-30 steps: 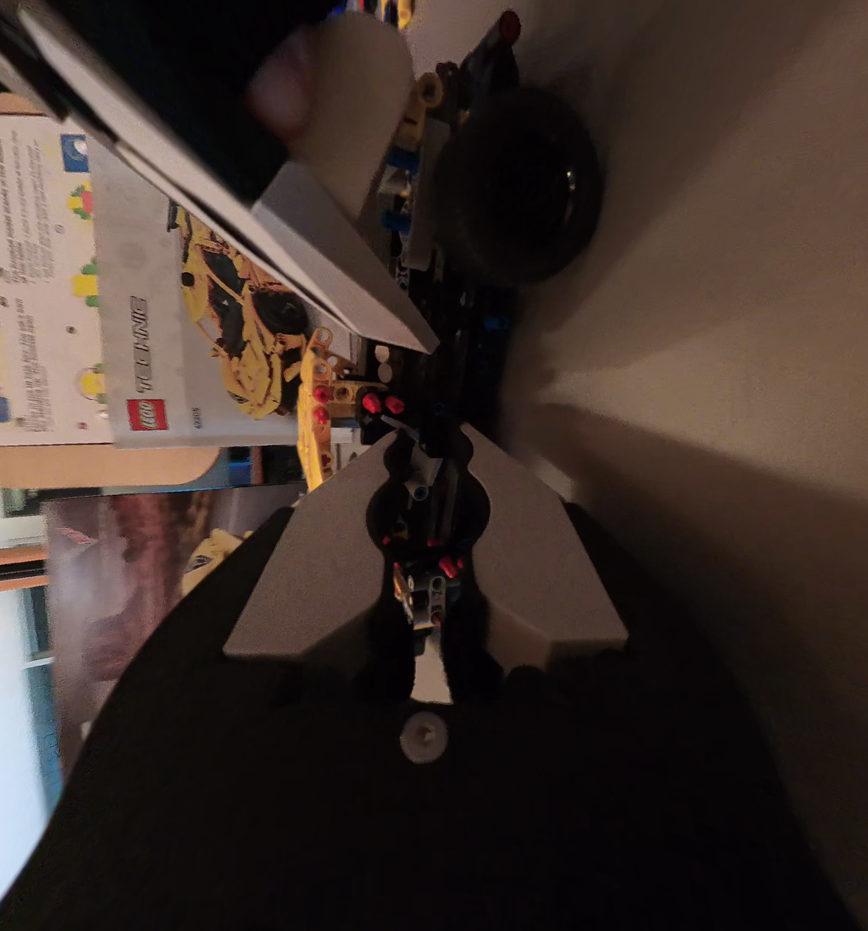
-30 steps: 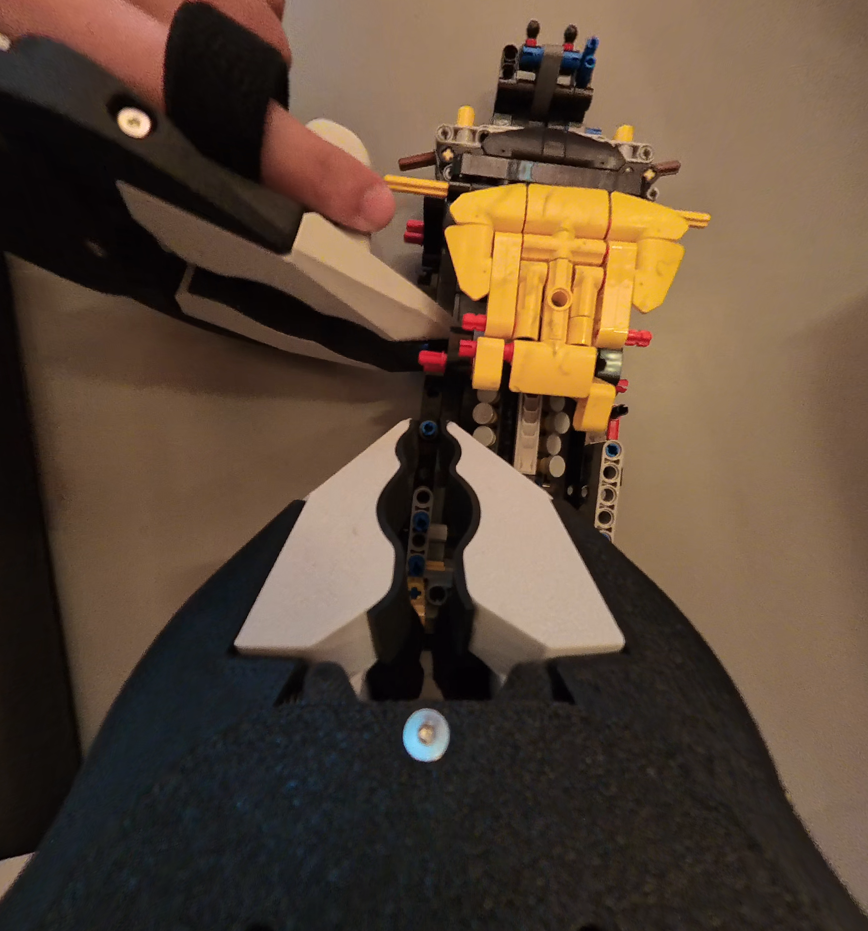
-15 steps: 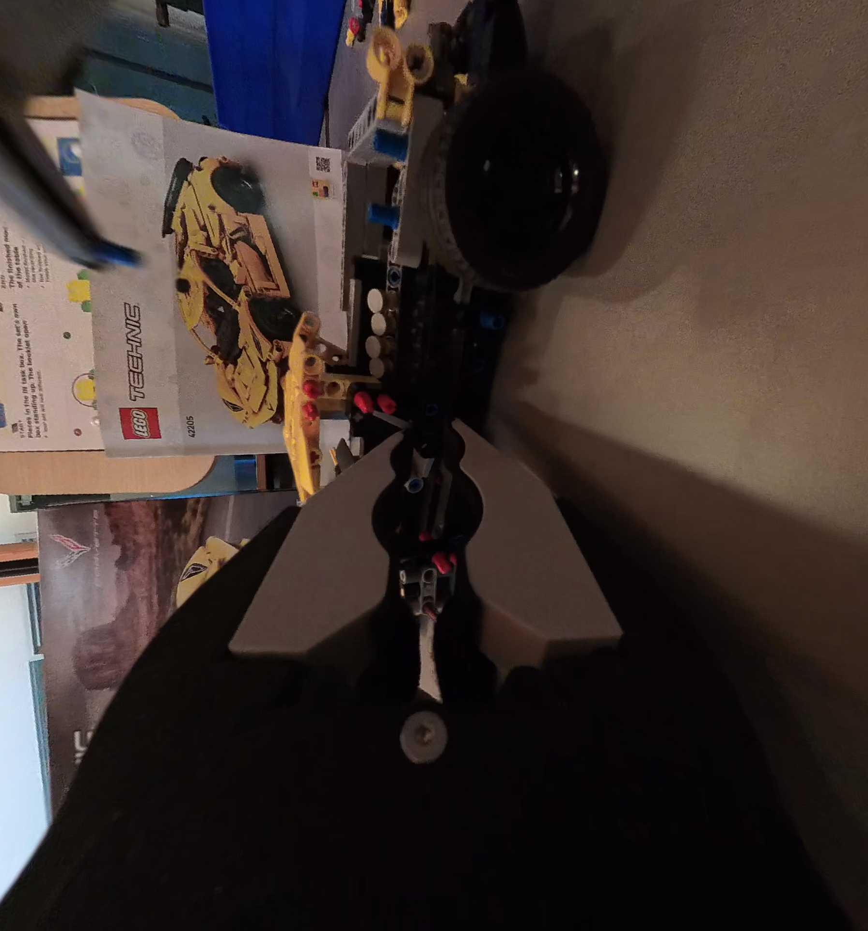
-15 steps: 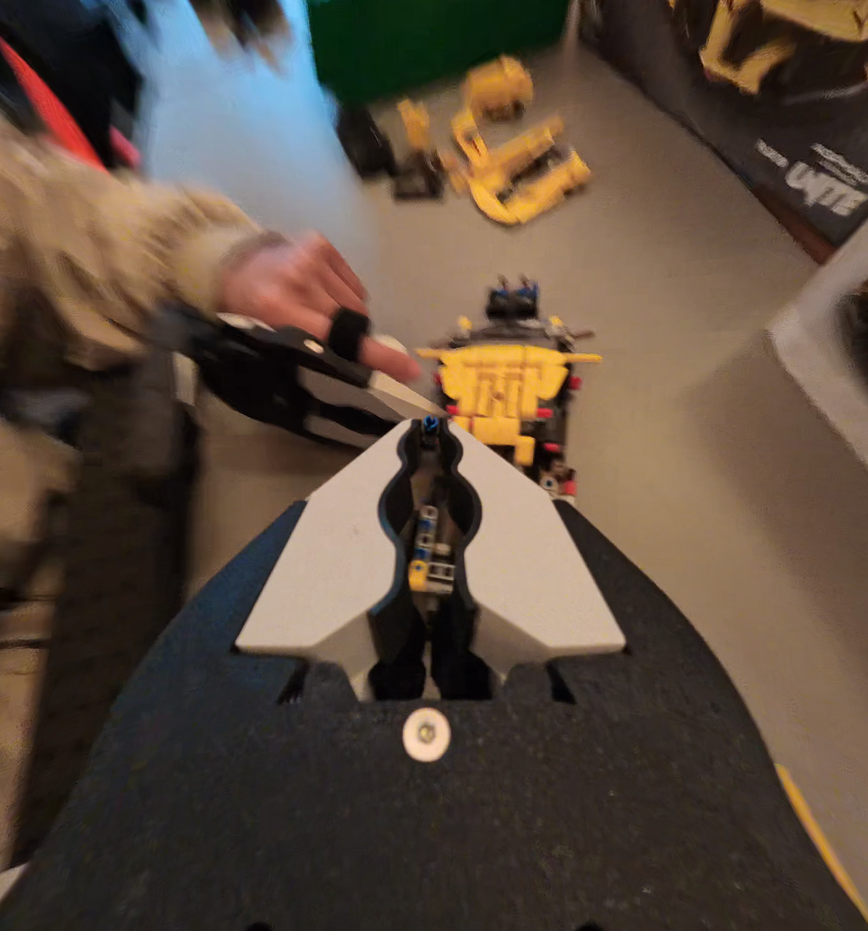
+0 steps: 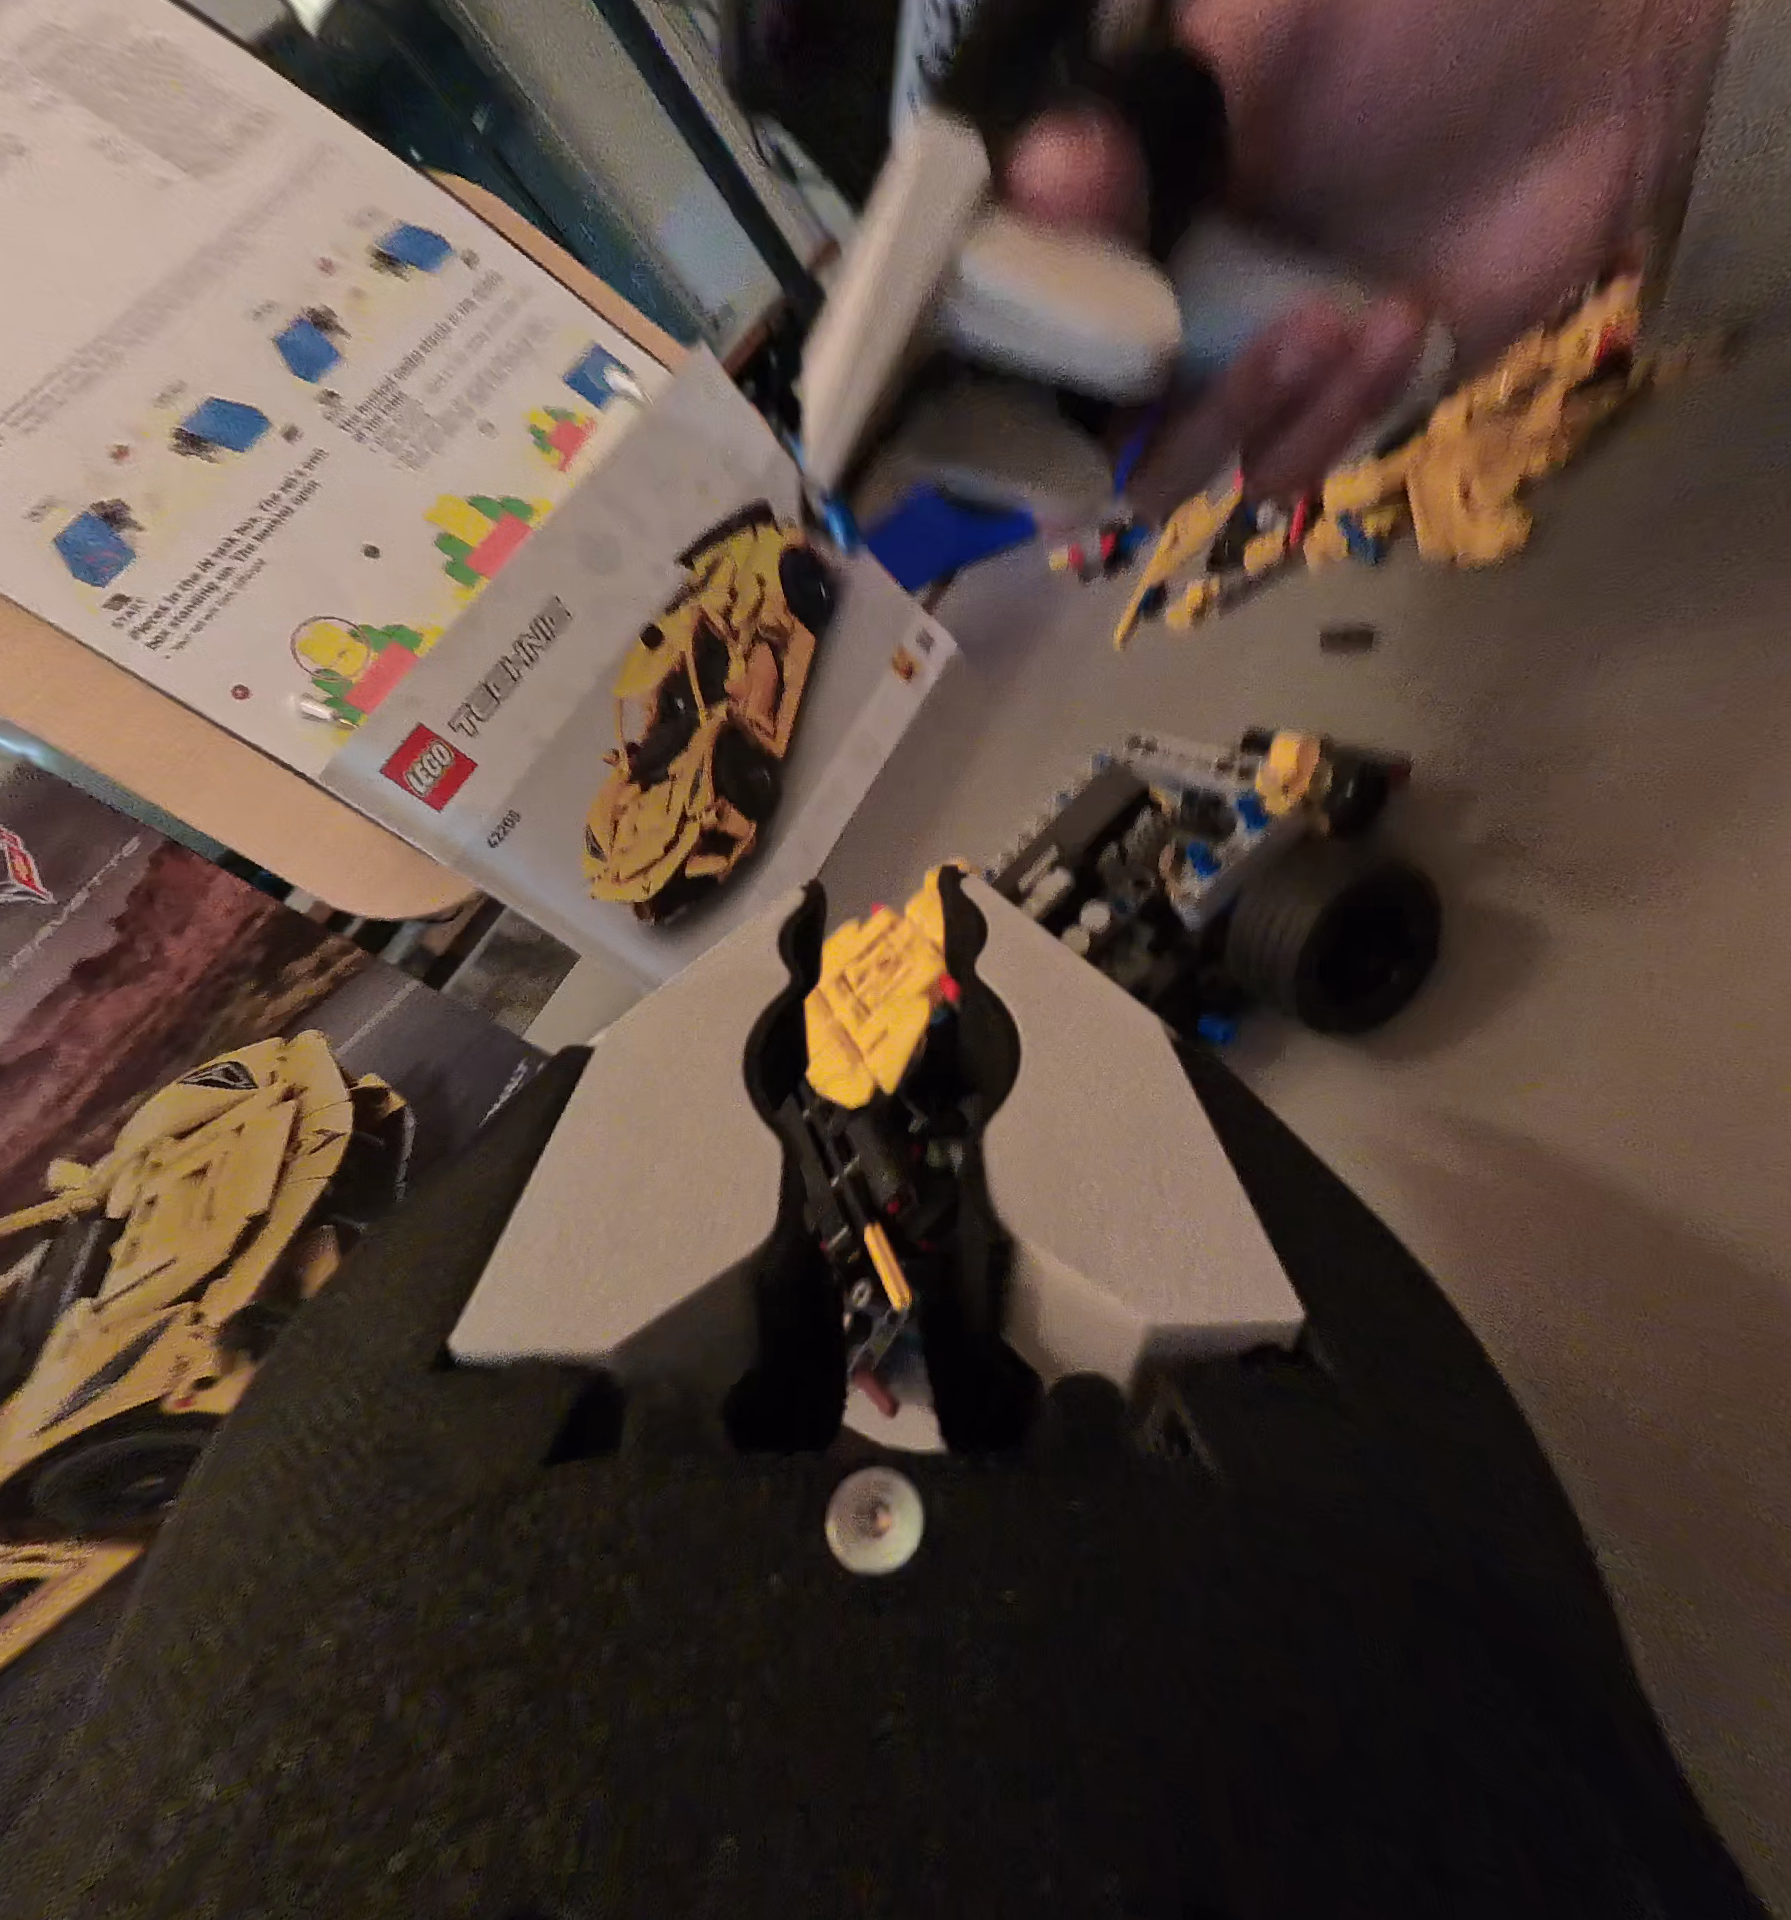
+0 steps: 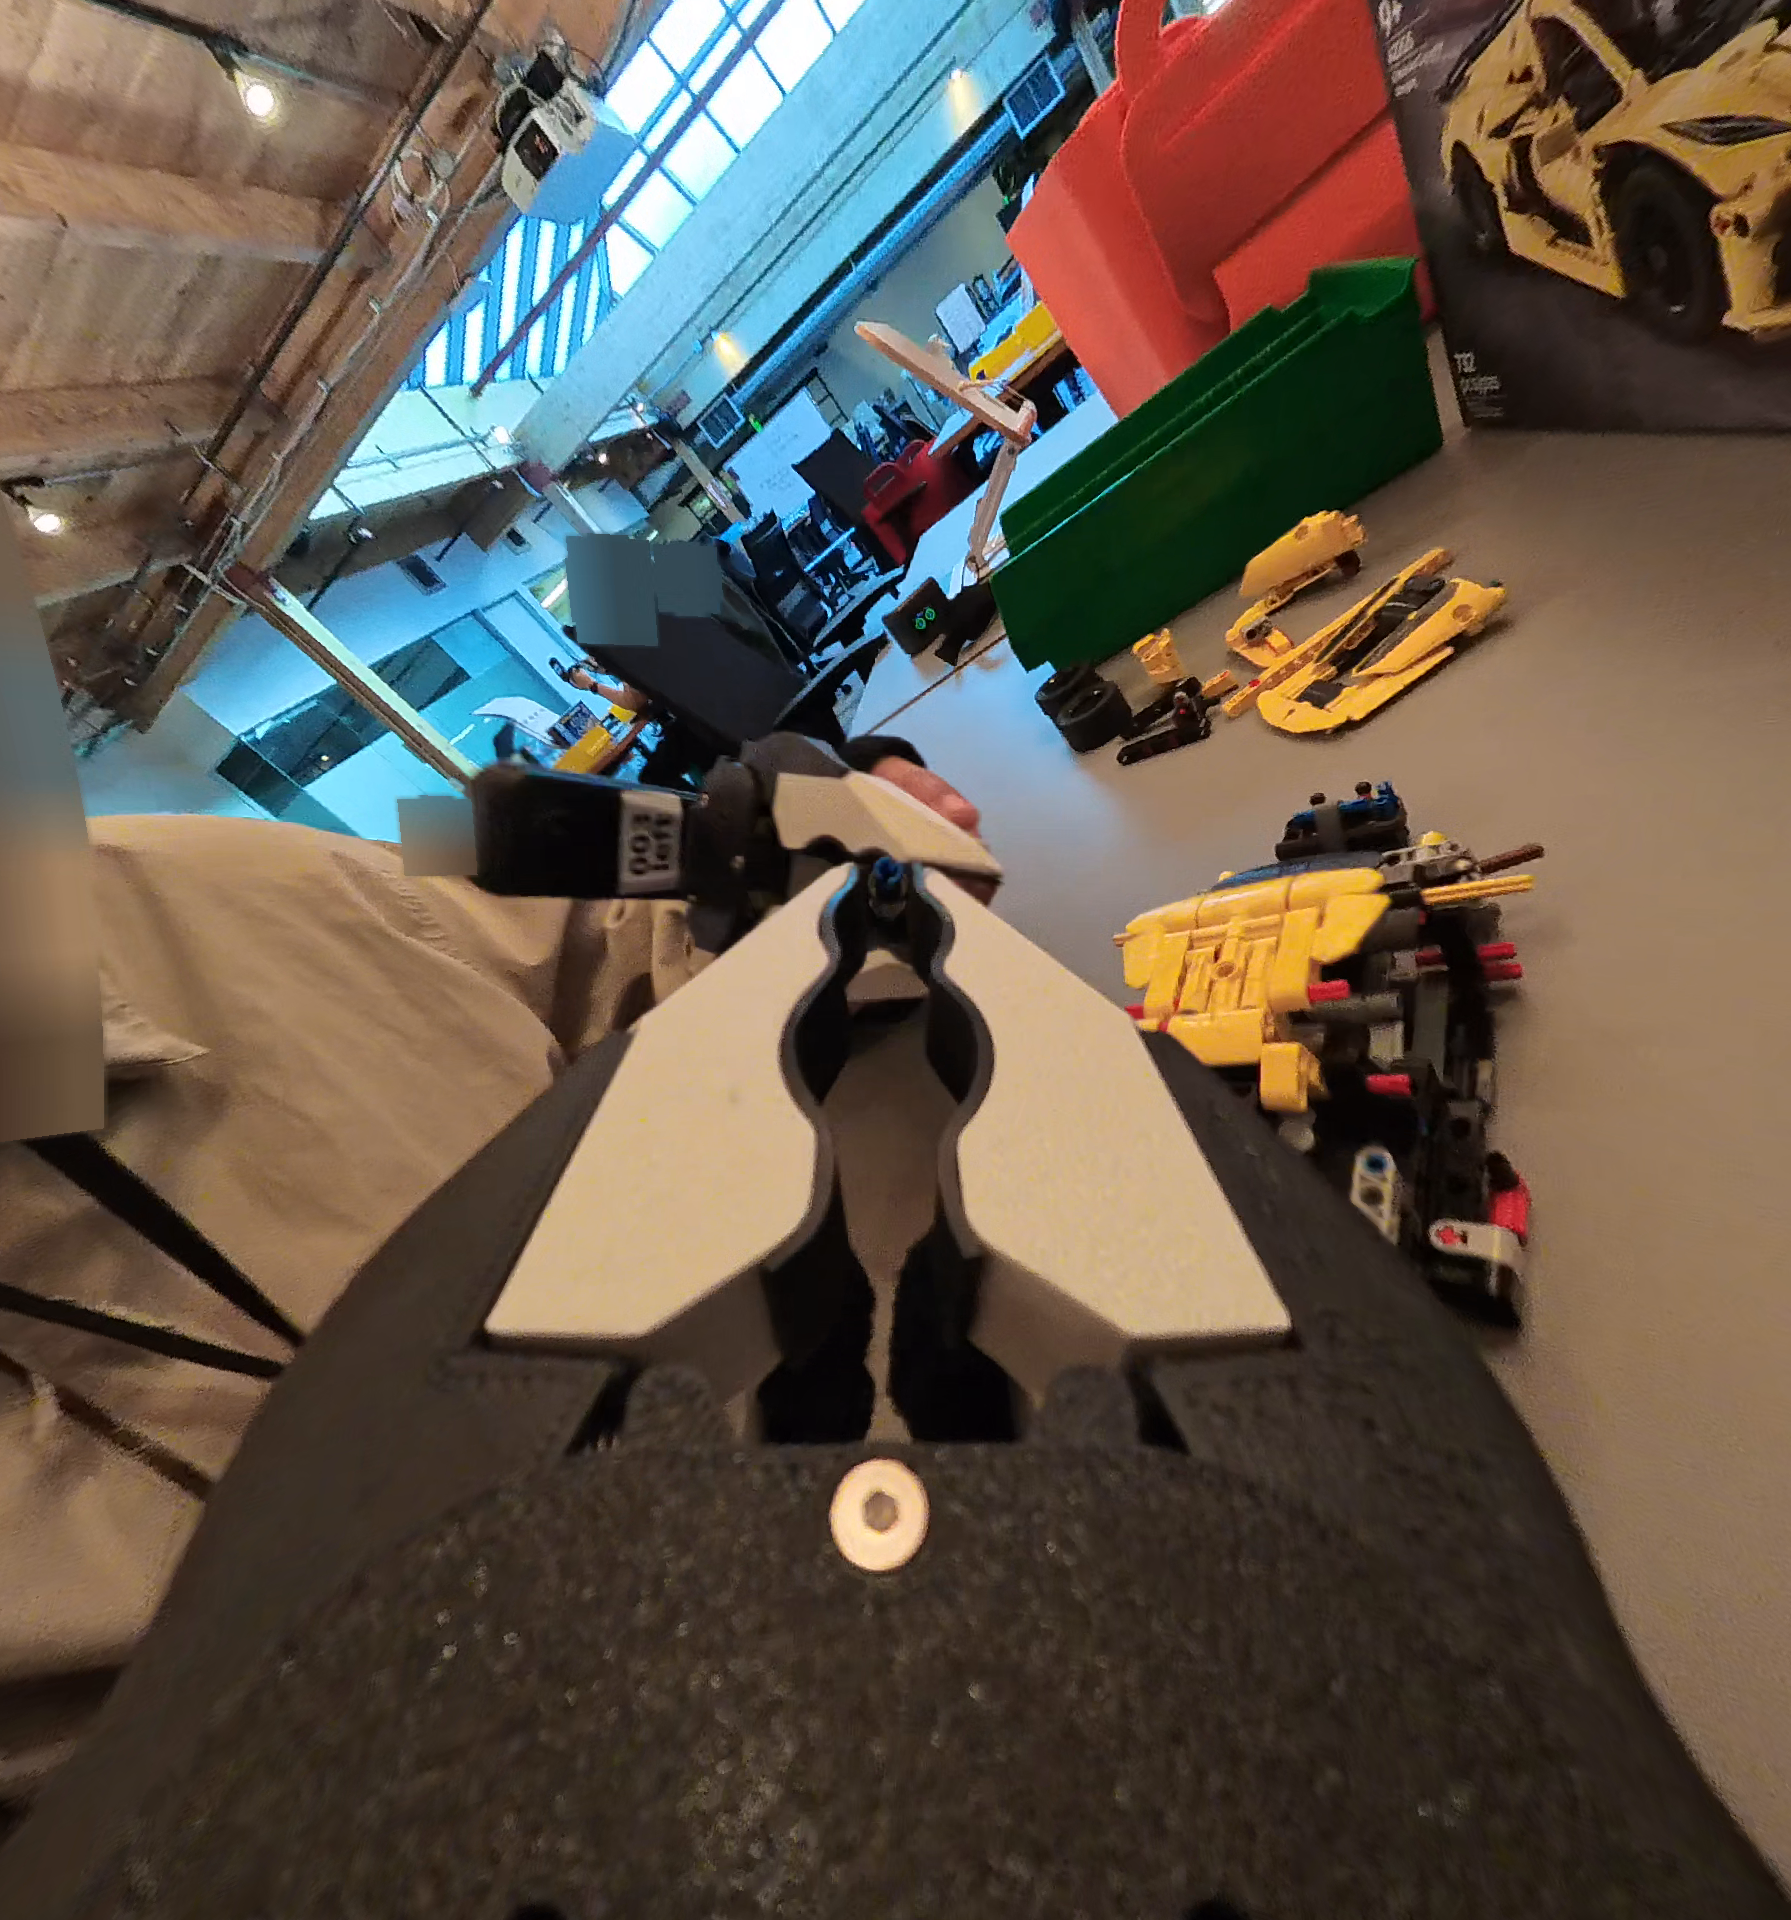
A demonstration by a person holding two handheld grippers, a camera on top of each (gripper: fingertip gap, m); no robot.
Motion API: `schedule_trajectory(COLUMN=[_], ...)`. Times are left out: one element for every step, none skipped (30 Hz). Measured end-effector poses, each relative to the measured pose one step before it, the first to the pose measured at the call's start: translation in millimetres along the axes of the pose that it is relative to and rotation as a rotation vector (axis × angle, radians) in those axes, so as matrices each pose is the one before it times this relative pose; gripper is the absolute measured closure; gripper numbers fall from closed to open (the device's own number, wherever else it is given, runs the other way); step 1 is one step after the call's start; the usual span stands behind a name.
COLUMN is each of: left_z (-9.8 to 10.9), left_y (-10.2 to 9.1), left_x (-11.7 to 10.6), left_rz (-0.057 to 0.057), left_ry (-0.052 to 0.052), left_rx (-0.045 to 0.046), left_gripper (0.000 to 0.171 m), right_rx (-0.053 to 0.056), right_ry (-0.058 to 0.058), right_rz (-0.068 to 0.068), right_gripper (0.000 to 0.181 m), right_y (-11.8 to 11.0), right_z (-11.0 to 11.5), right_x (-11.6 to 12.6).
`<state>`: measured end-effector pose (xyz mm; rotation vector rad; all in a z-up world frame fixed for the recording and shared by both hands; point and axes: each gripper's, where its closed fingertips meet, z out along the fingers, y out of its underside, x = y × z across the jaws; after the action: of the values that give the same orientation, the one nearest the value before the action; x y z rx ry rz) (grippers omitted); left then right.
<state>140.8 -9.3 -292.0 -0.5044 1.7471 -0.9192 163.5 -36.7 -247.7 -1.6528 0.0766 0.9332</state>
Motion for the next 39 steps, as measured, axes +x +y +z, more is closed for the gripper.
schedule_trajectory(left_z=[-1.84, -1.16, -1.23, -1.39, -0.96, -0.12, 0.17, -0.57, -0.66, -0.07, 0.19, 0.03, 0.24, 0.35, 0.20, 0.09, -0.18, -0.36, -0.22, -0.17, 0.11, -0.15, -0.22, 0.44, 0.54, 0.43, 0.17, 0.29, 0.67, 0.90, 0.31, -0.90, -1.04, 0.24, 1.21, 0.47, -0.48, -0.66, -0.25], left_y=[-6.40, -4.62, -4.23, -4.03, -2.52, -0.37, 0.91, -0.40, -0.02, 1.43, 1.21, 0.44, 0.31, 1.17, 1.16, 1.14, 0.64, 0.02, -0.05, 0.05, 0.37, -0.09, -0.27, 0.77, 1.08, 0.10, -0.59, -0.13, 0.91, 1.80, 1.02, -1.22, -1.34, 0.99, 2.38, 0.72, -0.80, -1.08, 0.21], left_x=[-2.90, -1.87, -0.53, -0.46, -1.73, -1.68, 0.90, 0.21, -1.37, -2.77, -0.23, 0.42, 0.48, 0.12, -0.12, 0.03, -0.21, 0.08, 0.19, 0.17, 0.95, 0.21, -0.19, -0.33, -1.54, -2.42, -2.14, -0.58, 0.90, 0.93, 0.12, -1.49, -1.42, 0.15, 1.05, -0.30, -1.27, -0.55, 1.44], left_rz=[-0.0391, -0.0227, -0.0097, -0.0018, 0.0007, 0.0007, -0.0023, -0.0068, -0.0054, -0.0029, -0.0075, -0.0222, -0.0247, -0.0155, -0.0012, 0.0098, 0.0137, 0.0110, 0.0079, 0.0087, 0.0141, 0.0173, 0.0204, 0.0313, 0.0498, 0.0629, 0.0680, 0.0653, 0.0533, 0.0307, 0.0071, -0.0118, -0.0122, -0.0008, 0.0079, 0.0163, 0.0319, 0.0362, 0.0231], left_ry=[-0.0097, -0.0099, -0.0042, -0.0049, -0.0125, -0.0111, 0.0076, 0.0035, -0.0051, -0.0103, 0.0085, 0.0105, 0.0073, 0.0024, 0.0006, 0.0015, -0.0013, -0.0012, -0.0025, -0.0026, 0.0020, -0.0051, -0.0105, -0.0148, -0.0301, -0.0490, -0.0550, -0.0428, -0.0237, -0.0107, -0.0021, -0.0039, -0.0028, 0.0011, -0.0032, -0.0179, -0.0217, -0.0102, 0.0147], left_rx=[0.03206, 0.01948, 0.01607, 0.01638, 0.00745, -0.00305, -0.00883, 0.00338, 0.00281, -0.00774, -0.00705, -0.00286, -0.00306, -0.00965, -0.00776, -0.00558, -0.00256, 0.00189, 0.00011, -0.00096, -0.00260, 0.00048, 0.00140, -0.00698, -0.01260, -0.00981, -0.00769, -0.01063, -0.01472, -0.01702, -0.00801, 0.01074, 0.00981, -0.00995, -0.01896, -0.00706, 0.00483, 0.00424, -0.00387], left_gripper=[0.149, 0.149, 0.149, 0.150, 0.150, 0.150, 0.151, 0.154, 0.161, 0.166, 0.168, 0.168, 0.168, 0.169, 0.168, 0.168, 0.169, 0.169, 0.169, 0.169, 0.169, 0.168, 0.169, 0.168, 0.168, 0.168, 0.168, 0.168, 0.168, 0.168, 0.168, 0.168, 0.169, 0.168, 0.167, 0.167, 0.168, 0.168, 0.169], right_rx=[0.0049, 0.0042, -0.0072, -0.0099, -0.0089, -0.0078, -0.0041, -0.0075, -0.0068, 0.0014, -0.0037, -0.0037, -0.0015, -0.0022, -0.0041, -0.0088, -0.0060, -0.0021, -0.0015, -0.0008, -0.0055, -0.0001, -0.0008, -0.0092, -0.0035, 0.0074, 0.0067, -0.0048, -0.0150, -0.0117, -0.0052, 0.0049, 0.0026, -0.0101, -0.0154, 0.0015, 0.0064, 0.0026, -0.0111], right_ry=[-0.0040, -0.0292, -0.0152, 0.0099, 0.0080, -0.0071, -0.0026, 0.0008, 0.0032, 0.0096, 0.0077, 0.0032, 0.0058, 0.0131, 0.0138, 0.0127, 0.0088, 0.0008, -0.0011, -0.0022, -0.0040, -0.0052, -0.0053, 0.0021, 0.0064, 0.0049, 0.0079, 0.0144, 0.0246, 0.0306, 0.0178, -0.0054, -0.0040, 0.0242, 0.0419, 0.0216, -0.0037, -0.0104, -0.0013], right_rz=[-0.0083, 0.0044, 0.0064, -0.0082, -0.0154, -0.0047, 0.0012, -0.0024, -0.0061, -0.0052, -0.0020, -0.0039, -0.0035, -0.0073, -0.0131, -0.0092, -0.0049, 0.0012, 0.0045, 0.0054, 0.0058, 0.0031, 0.0031, 0.0052, 0.0071, 0.0013, -0.0064, -0.0073, -0.0145, -0.0176, -0.0080, 0.0053, 0.0056, -0.0077, -0.0194, -0.0076, 0.0129, 0.0135, 0.0087], right_gripper=[0.176, 0.176, 0.176, 0.176, 0.176, 0.176, 0.176, 0.176, 0.176, 0.176, 0.176, 0.176, 0.176, 0.176, 0.176, 0.176, 0.176, 0.175, 0.175, 0.175, 0.175, 0.176, 0.176, 0.176, 0.176, 0.176, 0.176, 0.176, 0.176, 0.176, 0.176, 0.176, 0.176, 0.176, 0.176, 0.176, 0.176, 0.176, 0.176], right_y=[1.16, 1.04, 2.28, 2.64, 2.67, 2.06, 1.26, 1.47, 1.11, -0.17, 0.35, 0.44, 0.33, 0.40, 0.54, 0.86, 0.45, 0.20, 0.24, 0.57, 1.20, 0.27, 0.03, 0.42, -0.35, -1.62, -1.41, 0.14, 1.33, 0.96, 0.35, -1.43, -1.25, 0.53, 1.47, -0.44, -1.11, -0.48, 1.72], right_z=[9.04, 8.53, 7.56, 6.53, 5.68, 5.00, 4.30, 3.50, 2.47, 0.76, 0.23, -0.19, -0.14, 0.06, -0.08, 0.00, -0.01, 0.04, -0.15, -0.44, -0.37, -0.09, 0.01, -0.14, 0.18, 0.35, 0.05, 0.14, 0.06, 0.06, 0.42, 0.12, 0.32, 0.86, 1.44, 0.70, -0.23, -0.71, -0.66], right_x=[0.50, -3.05, -0.97, 1.95, 0.92, -1.31, -0.56, -0.32, 0.08, 0.96, 1.08, 0.31, 0.53, 1.30, 1.04, 0.88, 0.44, -0.43, -0.34, -0.02, -0.16, -0.58, -0.67, 0.78, 1.20, 0.40, -0.01, 0.52, 1.50, 2.15, 0.69, -1.98, -1.69, 1.56, 3.13, 0.76, -1.36, -1.21, 0.45])
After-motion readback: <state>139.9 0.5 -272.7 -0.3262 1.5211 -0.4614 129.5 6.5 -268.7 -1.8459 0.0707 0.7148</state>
